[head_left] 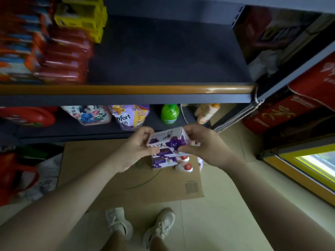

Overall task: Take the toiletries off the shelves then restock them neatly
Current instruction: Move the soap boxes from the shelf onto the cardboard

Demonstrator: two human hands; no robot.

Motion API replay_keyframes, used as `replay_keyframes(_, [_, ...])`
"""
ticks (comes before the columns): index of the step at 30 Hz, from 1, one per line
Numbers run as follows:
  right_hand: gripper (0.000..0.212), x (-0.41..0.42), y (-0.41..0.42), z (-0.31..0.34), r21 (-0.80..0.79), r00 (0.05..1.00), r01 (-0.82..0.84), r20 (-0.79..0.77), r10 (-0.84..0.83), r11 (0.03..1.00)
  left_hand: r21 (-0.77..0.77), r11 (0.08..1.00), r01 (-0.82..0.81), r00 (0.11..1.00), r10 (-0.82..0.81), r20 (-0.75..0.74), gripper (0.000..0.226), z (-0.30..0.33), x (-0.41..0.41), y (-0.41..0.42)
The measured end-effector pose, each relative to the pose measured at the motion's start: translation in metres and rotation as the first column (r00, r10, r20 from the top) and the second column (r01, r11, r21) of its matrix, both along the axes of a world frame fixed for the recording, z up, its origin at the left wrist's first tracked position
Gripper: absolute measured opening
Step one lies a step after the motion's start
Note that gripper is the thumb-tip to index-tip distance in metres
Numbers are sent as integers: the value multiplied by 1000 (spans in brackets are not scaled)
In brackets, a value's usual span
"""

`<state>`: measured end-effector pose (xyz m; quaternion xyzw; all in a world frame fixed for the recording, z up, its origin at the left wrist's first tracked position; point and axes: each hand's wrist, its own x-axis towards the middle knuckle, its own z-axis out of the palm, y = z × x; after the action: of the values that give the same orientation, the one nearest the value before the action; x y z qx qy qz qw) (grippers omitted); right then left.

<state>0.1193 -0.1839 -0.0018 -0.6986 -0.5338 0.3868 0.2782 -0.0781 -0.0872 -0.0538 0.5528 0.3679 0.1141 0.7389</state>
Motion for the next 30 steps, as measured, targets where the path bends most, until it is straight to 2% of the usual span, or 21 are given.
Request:
replay_keyframes(1, [43, 4, -5, -1, 21, 996, -68, 52, 67, 997, 172, 984, 52, 998, -44, -50, 38, -3, 1, -3])
replay_keyframes(3, [52, 11, -16, -3, 30, 976, -172, 141, 166, 985, 483, 868, 115, 990, -63, -124, 43, -6, 1, -10])
replay_keyframes(5, [59, 20, -27, -8, 33, 964, -198, 186, 188, 980, 761, 621, 185, 982, -93, -163, 50, -6, -1, -18])
replay_keyframes(7, [55, 28, -34, -17, 29, 969, -162, 195, 154, 986, 906, 338, 257, 966, -129, -226, 47, -6, -4, -27])
replay_keyframes(8, [47, 32, -36, -24, 32, 973, -129, 199, 120, 991, 928, 240, 284, 957, -124, -261, 39, -4, -5, -32])
replay_keyframes(9, [37, 34, -37, -31, 43, 977, -91, 199, 80, 995, 940, 184, 287, 957, -95, -273, 35, -9, -8, -38])
replay_keyframes(10, [27, 35, -38, -37, 58, 980, -52, 197, 40, 997, 937, 198, 290, 957, -72, -281, 33, -16, -11, -44])
replay_keyframes(13, [15, 33, -39, -53, 9, 981, -24, 195, 22, 1000, 825, 502, 259, 943, 53, -328, 47, -46, -18, -62])
replay_keyframes(15, [18, 29, -39, -64, -126, 976, -99, 183, 121, 987, 645, 749, 152, 921, 130, -367, 44, -62, -19, -69])
replay_keyframes(17, [21, 25, -38, -76, -242, 965, -161, 166, 204, 957, 445, 896, 8, 897, 190, -399, 37, -77, -16, -70])
replay_keyframes(19, [21, 21, -37, -88, -291, 958, -183, 162, 237, 939, 302, 940, -159, 860, 282, -425, 33, -92, -11, -67])
replay_keyframes(21, [21, 18, -35, -99, -317, 955, -179, 173, 242, 932, 182, 945, -272, 815, 326, -479, 33, -109, -6, -62])
replay_keyframes(25, [20, 19, -29, -113, -311, 960, -133, 193, 200, 941, -23, 901, -434, 793, 370, -483, 16, -127, 12, -53])
replay_keyframes(27, [19, 20, -27, -116, -275, 969, -89, 200, 147, 957, -33, 878, -477, 781, 407, -474, 19, -131, 21, -50])
replay_keyframes(30, [18, 22, -25, -115, -252, 966, -91, 214, 147, 963, 80, 927, -366, 786, 354, -507, 29, -131, 31, -49])
